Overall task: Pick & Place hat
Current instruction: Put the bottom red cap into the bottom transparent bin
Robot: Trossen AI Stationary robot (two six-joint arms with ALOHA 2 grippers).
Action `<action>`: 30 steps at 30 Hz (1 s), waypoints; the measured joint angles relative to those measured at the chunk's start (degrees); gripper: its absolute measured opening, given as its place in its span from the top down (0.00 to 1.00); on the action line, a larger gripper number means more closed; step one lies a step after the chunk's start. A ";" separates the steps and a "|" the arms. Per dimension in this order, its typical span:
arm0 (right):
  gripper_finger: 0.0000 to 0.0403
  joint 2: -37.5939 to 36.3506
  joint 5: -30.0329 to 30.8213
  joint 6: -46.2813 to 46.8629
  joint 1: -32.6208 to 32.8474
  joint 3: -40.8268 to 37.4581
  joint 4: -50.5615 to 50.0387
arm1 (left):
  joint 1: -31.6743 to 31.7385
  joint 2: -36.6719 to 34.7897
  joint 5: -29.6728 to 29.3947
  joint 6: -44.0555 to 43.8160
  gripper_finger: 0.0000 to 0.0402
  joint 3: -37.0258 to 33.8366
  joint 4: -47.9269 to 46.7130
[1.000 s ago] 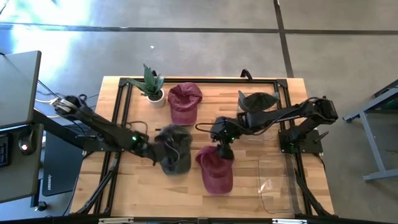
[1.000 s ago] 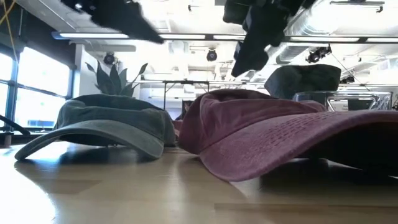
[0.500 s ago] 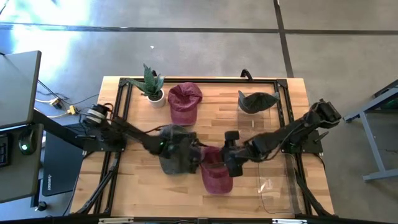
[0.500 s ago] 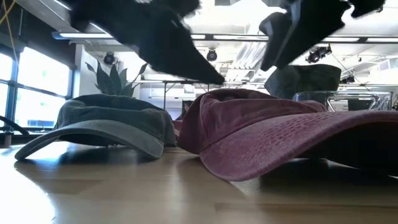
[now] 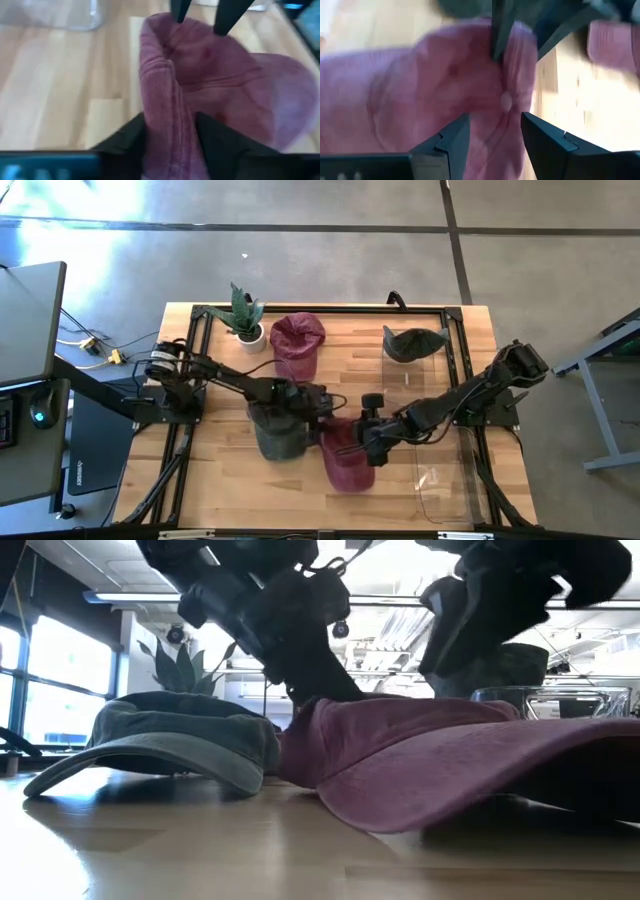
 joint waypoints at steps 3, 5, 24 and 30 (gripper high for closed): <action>0.58 0.02 0.64 -3.40 0.09 0.02 2.37 | -0.57 -1.16 3.19 2.31 0.88 -0.07 -2.45; 0.58 0.64 0.80 -5.96 0.13 0.04 4.39 | -0.99 -2.40 3.61 3.82 0.96 -0.07 -3.85; 0.58 6.45 -19.17 -10.99 -12.00 0.04 14.34 | -3.46 -8.12 0.05 12.23 0.87 -0.77 -17.03; 0.81 6.45 -15.70 -14.54 -13.29 0.04 15.75 | -3.49 -15.23 -9.88 11.74 0.87 -0.81 -25.14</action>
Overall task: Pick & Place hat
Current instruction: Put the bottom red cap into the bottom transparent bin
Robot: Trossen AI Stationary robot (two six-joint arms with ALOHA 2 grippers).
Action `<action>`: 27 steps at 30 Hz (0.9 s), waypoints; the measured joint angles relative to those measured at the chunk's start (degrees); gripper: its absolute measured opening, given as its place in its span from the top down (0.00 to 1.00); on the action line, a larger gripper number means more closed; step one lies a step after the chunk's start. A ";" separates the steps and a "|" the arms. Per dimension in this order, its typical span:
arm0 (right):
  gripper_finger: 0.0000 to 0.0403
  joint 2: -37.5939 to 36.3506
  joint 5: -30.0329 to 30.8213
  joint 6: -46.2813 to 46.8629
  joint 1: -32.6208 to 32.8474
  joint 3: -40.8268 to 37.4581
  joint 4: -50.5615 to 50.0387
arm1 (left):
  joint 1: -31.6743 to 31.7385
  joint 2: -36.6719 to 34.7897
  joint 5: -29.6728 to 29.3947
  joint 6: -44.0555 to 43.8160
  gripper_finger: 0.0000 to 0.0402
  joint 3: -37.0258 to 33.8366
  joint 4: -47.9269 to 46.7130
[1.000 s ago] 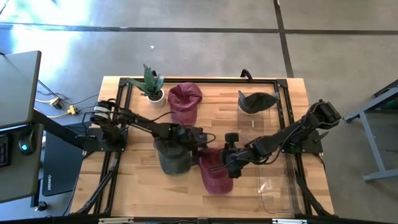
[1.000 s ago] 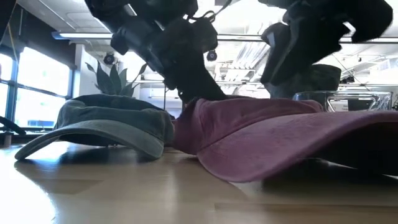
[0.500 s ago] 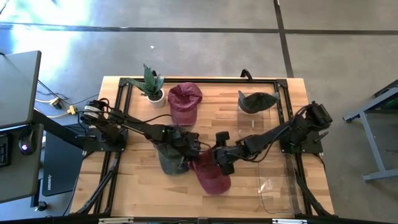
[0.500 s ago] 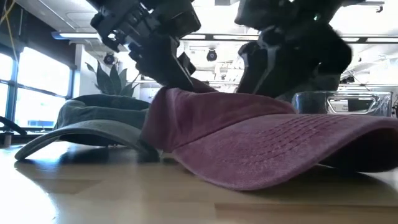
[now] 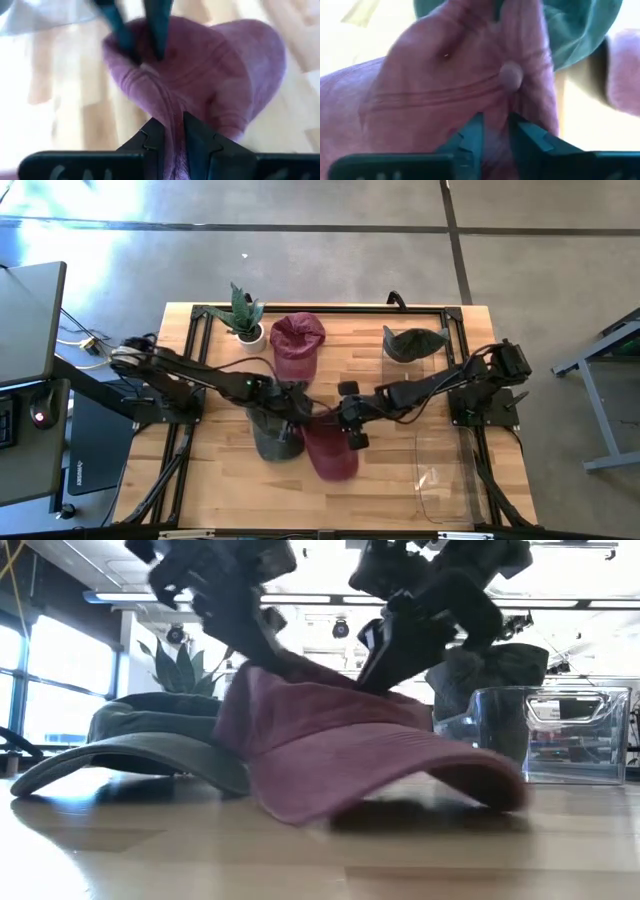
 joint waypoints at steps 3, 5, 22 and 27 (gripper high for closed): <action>0.84 0.00 0.06 -2.40 0.00 0.01 2.40 | -0.49 -3.35 -5.17 -2.53 0.87 -0.02 -2.97; 0.81 0.00 -0.97 -2.09 -0.22 0.31 2.48 | -0.81 -5.01 -7.29 -4.04 0.87 0.00 -6.20; 0.25 -0.71 -0.98 -3.75 -2.90 4.98 -2.35 | -1.09 -0.94 -1.52 -2.57 0.64 -0.06 -2.69; 0.26 1.23 -2.04 -6.56 -4.85 4.98 -2.07 | -1.12 -4.56 -13.26 -6.72 0.55 -0.09 -9.76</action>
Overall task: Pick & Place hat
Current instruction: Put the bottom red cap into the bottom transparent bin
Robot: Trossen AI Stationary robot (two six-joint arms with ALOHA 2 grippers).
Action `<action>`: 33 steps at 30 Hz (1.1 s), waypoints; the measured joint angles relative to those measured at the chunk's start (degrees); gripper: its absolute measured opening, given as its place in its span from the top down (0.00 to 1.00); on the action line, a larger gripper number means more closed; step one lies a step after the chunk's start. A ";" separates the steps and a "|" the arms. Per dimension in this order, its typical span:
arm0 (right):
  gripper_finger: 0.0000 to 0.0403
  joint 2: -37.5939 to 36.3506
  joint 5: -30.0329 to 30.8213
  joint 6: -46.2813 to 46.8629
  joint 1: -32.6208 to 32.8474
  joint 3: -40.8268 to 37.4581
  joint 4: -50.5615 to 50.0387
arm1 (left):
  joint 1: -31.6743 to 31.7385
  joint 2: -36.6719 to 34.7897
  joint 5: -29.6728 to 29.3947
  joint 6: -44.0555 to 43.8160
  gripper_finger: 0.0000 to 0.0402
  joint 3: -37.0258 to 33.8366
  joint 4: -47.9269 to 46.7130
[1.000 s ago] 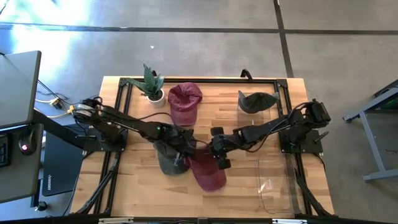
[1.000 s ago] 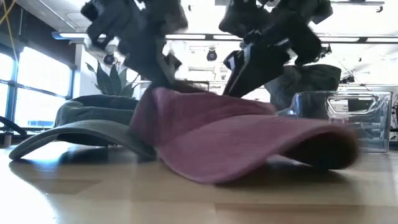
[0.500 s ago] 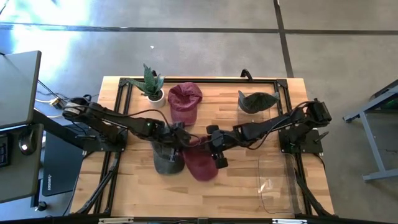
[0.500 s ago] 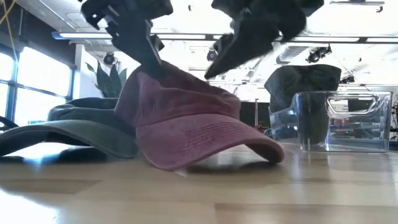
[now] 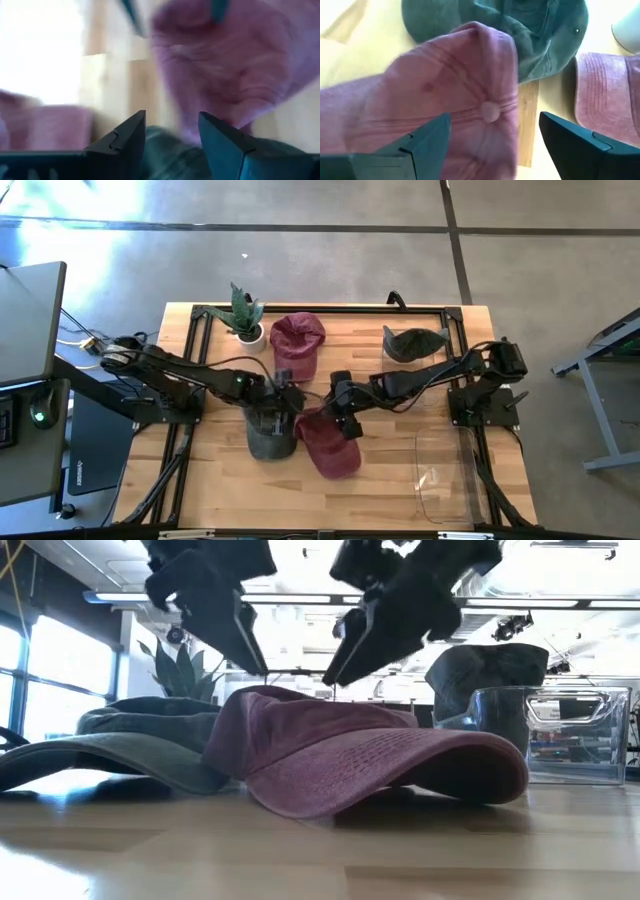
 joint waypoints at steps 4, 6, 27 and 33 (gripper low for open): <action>0.27 2.39 -4.15 -2.22 -2.48 -0.02 1.12 | -0.17 -2.63 -4.08 -4.95 0.54 -0.03 -4.52; 0.29 3.69 -7.79 -2.35 -3.78 -0.07 1.83 | -1.38 -3.63 -6.29 -6.32 0.54 0.01 -4.39; 0.98 -15.54 8.12 -3.63 -1.89 -0.07 -3.39 | -21.50 -1.95 -52.96 -5.67 0.54 0.03 0.81; 0.97 -16.83 11.11 -2.82 4.31 -0.29 -7.84 | -21.39 -1.95 -51.27 -5.69 0.54 0.03 0.82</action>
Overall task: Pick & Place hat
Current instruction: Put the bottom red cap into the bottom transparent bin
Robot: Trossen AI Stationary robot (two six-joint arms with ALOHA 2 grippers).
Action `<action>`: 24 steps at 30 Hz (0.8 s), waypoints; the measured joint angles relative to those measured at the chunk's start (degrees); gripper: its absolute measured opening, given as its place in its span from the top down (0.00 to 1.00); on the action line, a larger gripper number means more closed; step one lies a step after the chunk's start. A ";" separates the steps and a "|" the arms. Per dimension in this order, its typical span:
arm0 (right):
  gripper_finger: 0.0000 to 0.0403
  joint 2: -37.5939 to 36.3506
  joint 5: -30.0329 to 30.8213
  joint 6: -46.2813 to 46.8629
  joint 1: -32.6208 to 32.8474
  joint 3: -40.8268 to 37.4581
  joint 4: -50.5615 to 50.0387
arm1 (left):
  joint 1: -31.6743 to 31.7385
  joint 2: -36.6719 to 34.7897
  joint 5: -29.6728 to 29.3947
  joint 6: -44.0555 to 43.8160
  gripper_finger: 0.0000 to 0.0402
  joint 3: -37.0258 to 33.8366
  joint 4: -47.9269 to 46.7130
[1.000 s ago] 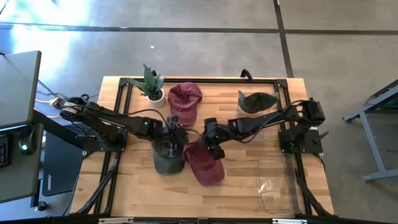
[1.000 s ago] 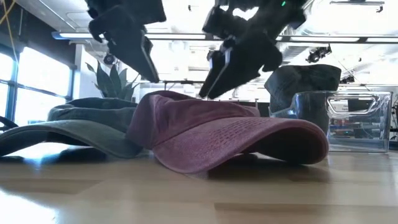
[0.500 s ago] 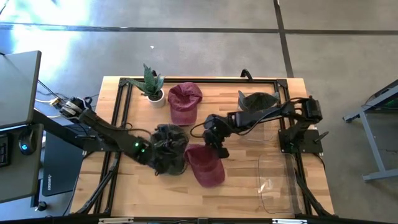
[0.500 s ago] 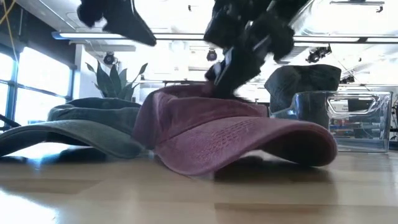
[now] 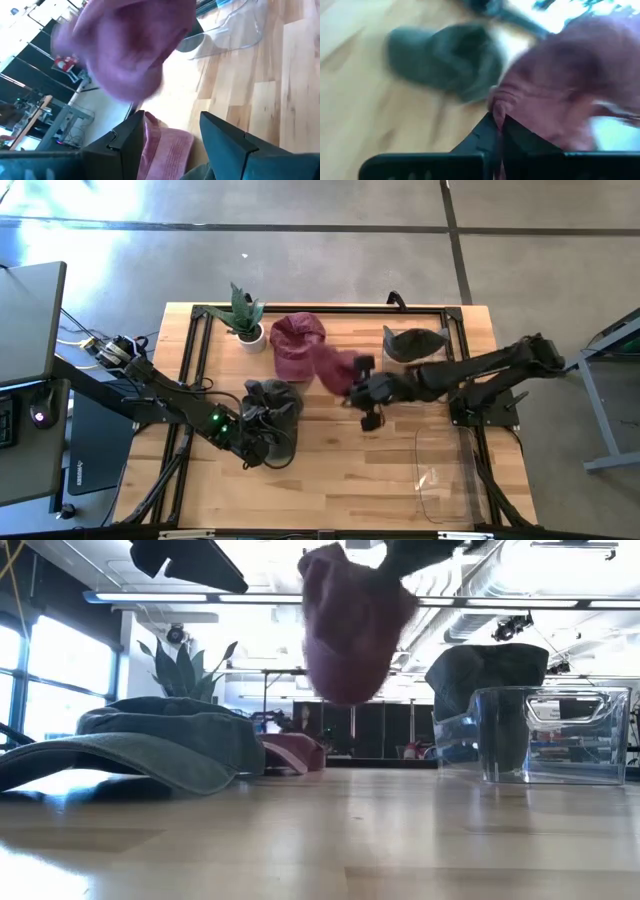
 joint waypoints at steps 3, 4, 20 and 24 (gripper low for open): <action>0.98 4.18 -4.59 3.79 2.04 -2.91 0.24 | 0.00 0.00 2.39 -0.20 0.54 0.00 0.12; 0.99 5.71 -6.28 5.05 2.69 -3.99 1.10 | 0.00 0.00 3.37 -0.39 0.54 0.00 0.27; 0.45 15.41 -24.10 22.38 9.45 -2.53 3.30 | 0.02 5.93 28.39 8.50 0.54 0.00 15.29; 0.41 14.85 -15.58 24.95 10.01 -2.46 4.36 | 2.02 8.38 32.16 6.88 0.54 0.07 16.52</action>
